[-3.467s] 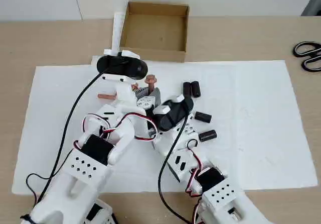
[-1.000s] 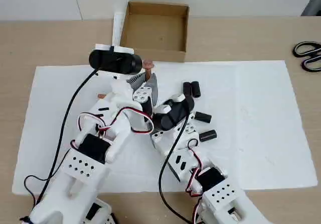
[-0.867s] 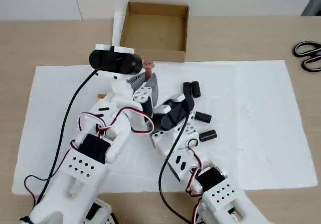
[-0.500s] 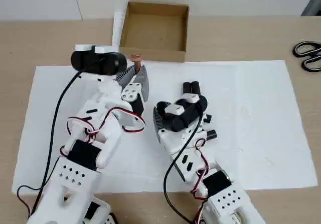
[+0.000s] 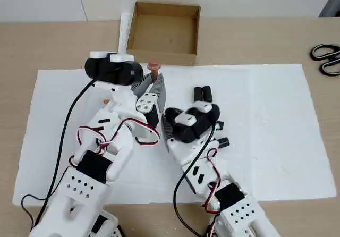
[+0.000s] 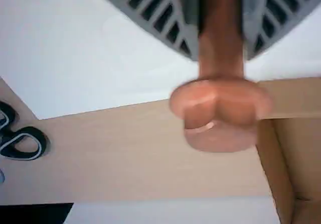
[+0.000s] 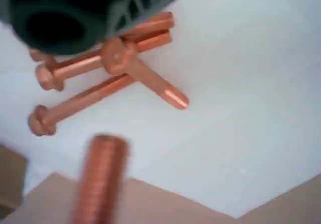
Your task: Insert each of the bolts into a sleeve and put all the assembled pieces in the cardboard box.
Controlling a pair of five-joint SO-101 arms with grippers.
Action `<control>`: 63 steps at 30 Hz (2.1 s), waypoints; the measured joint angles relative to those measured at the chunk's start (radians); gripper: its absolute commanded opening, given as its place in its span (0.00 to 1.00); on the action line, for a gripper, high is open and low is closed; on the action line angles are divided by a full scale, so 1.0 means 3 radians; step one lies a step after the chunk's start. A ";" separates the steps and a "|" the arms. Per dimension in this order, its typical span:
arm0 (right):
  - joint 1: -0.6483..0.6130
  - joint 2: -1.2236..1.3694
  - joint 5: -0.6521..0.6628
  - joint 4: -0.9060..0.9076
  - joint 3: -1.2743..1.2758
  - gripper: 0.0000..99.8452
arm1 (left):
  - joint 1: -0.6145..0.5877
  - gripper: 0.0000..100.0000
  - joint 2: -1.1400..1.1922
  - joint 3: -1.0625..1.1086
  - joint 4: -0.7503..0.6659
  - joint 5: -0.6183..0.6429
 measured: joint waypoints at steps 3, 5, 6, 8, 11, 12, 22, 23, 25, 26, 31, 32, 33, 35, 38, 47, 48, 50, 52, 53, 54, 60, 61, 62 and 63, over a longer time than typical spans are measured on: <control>-0.0010 -0.0005 0.0000 -0.0153 0.0061 0.00 | 0.0000 0.01 0.0000 0.0107 -0.0128 0.0000; -0.0010 -0.0005 0.0000 -0.0184 0.0066 0.00 | 0.0000 0.01 0.0000 0.0189 -0.0194 0.0000; -0.0010 -0.0005 0.0000 -0.0189 0.0066 0.00 | 0.0000 0.01 0.0000 0.0220 -0.0215 0.0000; -0.0010 -0.0005 0.0000 -0.0189 0.0066 0.00 | 0.0015 0.01 0.0000 0.0271 -0.0240 0.0000; -0.0010 -0.0005 0.0000 -0.0189 0.0066 0.00 | 0.0056 0.01 0.0000 0.0317 -0.0245 0.0000; -0.0010 -0.0005 0.0000 -0.0189 0.0066 0.00 | 0.0077 0.01 0.0000 0.0332 -0.0245 -0.0015; -0.0015 -0.0010 0.0000 -0.0189 0.0066 0.00 | 0.0148 0.01 -0.0251 0.0338 -0.0251 0.0000; -0.0015 -0.0010 0.0000 -0.0189 0.0066 0.00 | 0.0148 0.01 -0.0256 0.0338 -0.0251 0.0000; -0.0015 -0.0010 0.0000 -0.0189 0.0066 0.00 | 0.0148 0.01 -0.0261 0.0338 -0.0251 0.0000; -0.0015 -0.0010 0.0000 -0.0189 0.0066 0.00 | 0.0148 0.01 -0.0261 0.0338 -0.0251 0.0000; -0.0015 -0.0010 0.0000 -0.0189 0.0066 0.00 | 0.0205 0.01 -0.0271 0.0522 -0.0353 0.0000; -0.0015 -0.0010 0.0000 -0.0189 0.0066 0.00 | 0.0215 0.01 -0.0271 0.0563 -0.0409 0.0000; -0.0015 -0.0010 0.0000 -0.0189 0.0066 0.00 | 0.0215 0.01 -0.0276 0.0598 -0.0455 0.0000; -0.0015 -0.0010 0.0000 -0.0189 0.0066 0.00 | 0.0215 0.01 -0.0281 0.0639 -0.0522 0.0000; -0.0015 -0.0010 0.0000 -0.0189 0.0066 0.00 | 0.0215 0.01 -0.0286 0.0644 -0.0542 0.0000; -0.0015 -0.0010 0.0000 -0.0189 0.0066 0.00 | 0.0215 0.01 -0.0286 0.0644 -0.0547 0.0000; -0.0015 -0.0010 0.0000 -0.0189 0.0066 0.00 | 0.0215 0.01 -0.0286 0.0644 -0.0547 0.0000; -0.0015 -0.0010 0.0000 -0.0189 0.0066 0.00 | 0.0230 0.01 -0.0286 0.0644 -0.0547 0.0000; -0.0015 -0.0010 0.0000 -0.0189 0.0066 0.00 | 0.0276 0.01 -0.0286 0.0644 -0.0547 -0.0010; -0.0015 -0.0010 0.0000 -0.0189 0.0066 0.00 | 0.0276 0.01 -0.0286 0.0644 -0.0547 -0.0015; -0.0015 -0.0010 0.0000 -0.0189 0.0066 0.00 | 0.0276 0.01 -0.0286 0.0644 -0.0547 0.0000; -0.0015 -0.0010 0.0000 -0.0189 0.0066 0.00 | 0.0276 0.01 -0.0286 0.0644 -0.0547 0.0000; -0.0015 -0.0010 0.0000 -0.0189 0.0066 0.00 | 0.0276 0.01 -0.0286 0.0644 -0.0547 0.0000; -0.0015 -0.0010 0.0000 -0.0189 0.0066 0.00 | 0.0276 0.01 -0.0286 0.0644 -0.0532 0.0000; -0.0015 -0.0010 0.0000 -0.0189 0.0066 0.00 | 0.0276 0.01 -0.0286 0.0644 -0.0501 0.0000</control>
